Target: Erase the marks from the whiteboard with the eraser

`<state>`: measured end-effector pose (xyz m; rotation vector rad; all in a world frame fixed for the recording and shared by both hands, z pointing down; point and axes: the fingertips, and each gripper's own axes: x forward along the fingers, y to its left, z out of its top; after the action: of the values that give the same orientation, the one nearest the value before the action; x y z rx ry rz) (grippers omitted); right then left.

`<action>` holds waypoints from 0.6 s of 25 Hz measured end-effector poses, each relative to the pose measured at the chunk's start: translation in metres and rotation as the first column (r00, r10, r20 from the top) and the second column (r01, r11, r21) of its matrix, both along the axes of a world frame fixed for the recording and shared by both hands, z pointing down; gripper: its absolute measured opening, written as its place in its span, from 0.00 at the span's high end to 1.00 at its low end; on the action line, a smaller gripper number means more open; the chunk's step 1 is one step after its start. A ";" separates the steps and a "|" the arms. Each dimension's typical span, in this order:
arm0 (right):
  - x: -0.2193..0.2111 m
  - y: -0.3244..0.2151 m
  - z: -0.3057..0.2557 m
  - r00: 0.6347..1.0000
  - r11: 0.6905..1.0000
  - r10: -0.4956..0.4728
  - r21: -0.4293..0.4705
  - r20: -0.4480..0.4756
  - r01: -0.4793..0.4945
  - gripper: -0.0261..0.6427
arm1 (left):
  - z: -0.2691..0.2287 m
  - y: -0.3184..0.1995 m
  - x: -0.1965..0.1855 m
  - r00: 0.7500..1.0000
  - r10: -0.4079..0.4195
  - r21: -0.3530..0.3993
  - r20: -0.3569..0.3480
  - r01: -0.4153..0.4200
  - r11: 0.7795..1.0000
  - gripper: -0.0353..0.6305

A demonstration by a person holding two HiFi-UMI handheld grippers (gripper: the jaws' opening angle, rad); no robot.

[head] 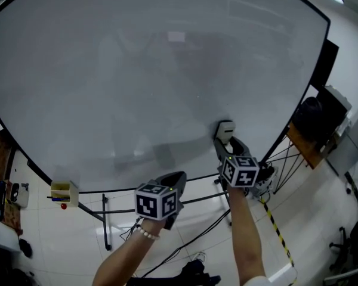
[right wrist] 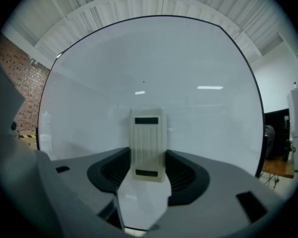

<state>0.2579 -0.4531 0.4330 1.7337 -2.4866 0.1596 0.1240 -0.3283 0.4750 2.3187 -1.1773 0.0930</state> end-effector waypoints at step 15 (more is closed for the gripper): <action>-0.153 0.054 0.007 0.999 0.999 -0.042 0.000 -0.036 0.042 0.59 | 0.003 0.068 -0.136 0.989 -0.136 0.001 -0.050 0.137 0.991 0.97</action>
<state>0.1049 -0.3987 0.4400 1.6686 -2.4956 0.1235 -0.0122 -0.2606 0.4778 2.2237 -1.3080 -0.0168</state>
